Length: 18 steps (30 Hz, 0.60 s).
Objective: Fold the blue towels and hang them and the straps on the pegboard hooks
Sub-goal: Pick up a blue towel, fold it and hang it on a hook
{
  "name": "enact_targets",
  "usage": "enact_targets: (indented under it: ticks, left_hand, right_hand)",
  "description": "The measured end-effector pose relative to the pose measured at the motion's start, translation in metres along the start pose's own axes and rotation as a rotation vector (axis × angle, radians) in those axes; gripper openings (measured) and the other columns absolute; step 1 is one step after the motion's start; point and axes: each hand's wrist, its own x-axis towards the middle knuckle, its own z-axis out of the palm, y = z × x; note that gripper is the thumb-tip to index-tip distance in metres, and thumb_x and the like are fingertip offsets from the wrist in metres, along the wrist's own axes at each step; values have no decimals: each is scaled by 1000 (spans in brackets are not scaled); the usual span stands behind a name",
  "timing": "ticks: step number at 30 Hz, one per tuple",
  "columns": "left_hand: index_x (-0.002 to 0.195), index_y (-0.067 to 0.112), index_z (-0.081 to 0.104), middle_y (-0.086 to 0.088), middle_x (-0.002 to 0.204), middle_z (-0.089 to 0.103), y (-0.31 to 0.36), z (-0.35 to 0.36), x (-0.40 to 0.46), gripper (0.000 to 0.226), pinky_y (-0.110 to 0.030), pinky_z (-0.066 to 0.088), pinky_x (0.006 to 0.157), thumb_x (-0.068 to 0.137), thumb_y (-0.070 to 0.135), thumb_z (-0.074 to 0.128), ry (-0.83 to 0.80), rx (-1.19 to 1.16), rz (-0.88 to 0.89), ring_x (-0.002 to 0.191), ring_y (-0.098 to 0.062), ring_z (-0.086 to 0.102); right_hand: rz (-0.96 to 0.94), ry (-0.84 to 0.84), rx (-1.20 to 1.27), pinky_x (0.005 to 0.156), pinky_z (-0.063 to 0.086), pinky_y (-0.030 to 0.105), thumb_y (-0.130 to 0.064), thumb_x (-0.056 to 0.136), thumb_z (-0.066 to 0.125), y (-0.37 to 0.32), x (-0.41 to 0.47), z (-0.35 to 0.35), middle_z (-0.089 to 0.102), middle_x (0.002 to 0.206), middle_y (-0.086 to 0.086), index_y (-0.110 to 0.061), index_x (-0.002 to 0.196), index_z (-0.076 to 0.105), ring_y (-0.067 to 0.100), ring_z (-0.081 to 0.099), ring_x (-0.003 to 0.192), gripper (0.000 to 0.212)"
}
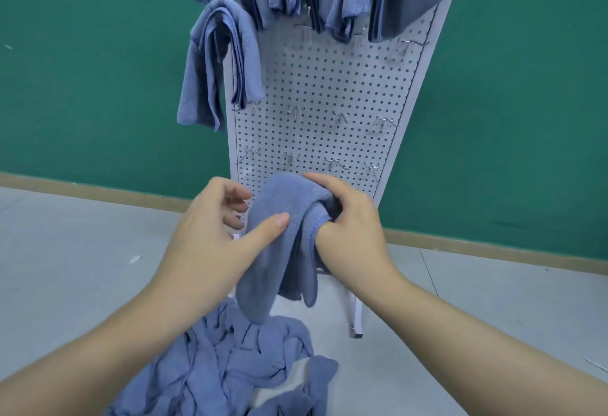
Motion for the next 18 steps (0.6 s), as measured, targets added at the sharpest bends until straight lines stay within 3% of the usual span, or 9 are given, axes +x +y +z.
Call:
enact_targets:
  ticks: [3, 6, 8, 13, 15, 18]
  left_hand:
    - [123, 41, 64, 22, 108, 61, 2, 10, -4, 55, -17, 46, 79, 77, 71, 64, -38, 80, 189, 97, -4, 60]
    - [141, 52, 46, 29, 123, 53, 12, 25, -8, 62, -9, 40, 86, 82, 63, 64, -156, 98, 177, 113, 9, 51]
    - [127, 65, 42, 32, 119, 53, 18, 35, -7, 51, -10, 40, 88, 86, 51, 68, -156, 65, 195, 116, 12, 49]
    - [106, 41, 65, 21, 98, 68, 20, 47, 16, 26, -13, 42, 72, 92, 19, 64, 75, -127, 166, 97, 0, 62]
    - [106, 39, 68, 18, 98, 70, 20, 47, 25, 32, -18, 46, 75, 92, 12, 61, 120, -143, 181, 95, -3, 64]
    - [119, 37, 67, 17, 110, 68, 25, 49, 31, 35, -27, 51, 88, 92, 16, 58, 147, -133, 242, 106, -3, 63]
  right_hand:
    - [77, 88, -45, 69, 59, 31, -6, 79, 55, -9, 10, -10, 75, 80, -9, -27, 98, 77, 12, 68, 75, 36]
    - [139, 165, -31, 67, 56, 38, -20, 68, 55, -18, 24, -20, 72, 72, -5, -19, 86, 72, 20, 62, 68, 24]
    - [170, 161, -54, 61, 49, 37, -24, 61, 54, -25, 27, -21, 63, 67, 0, -9, 87, 64, 21, 51, 61, 31]
    - [156, 102, -94, 49, 38, 23, -5, 77, 66, -35, 28, -14, 53, 69, 2, -1, 88, 51, 17, 44, 59, 19]
    - [127, 122, -102, 46, 34, 18, -6, 79, 68, -38, 29, -14, 53, 70, 1, -4, 84, 49, 14, 43, 58, 20]
    - [94, 154, -88, 53, 41, 20, -7, 79, 69, -43, 29, -14, 61, 79, 1, -12, 85, 50, 12, 50, 63, 21]
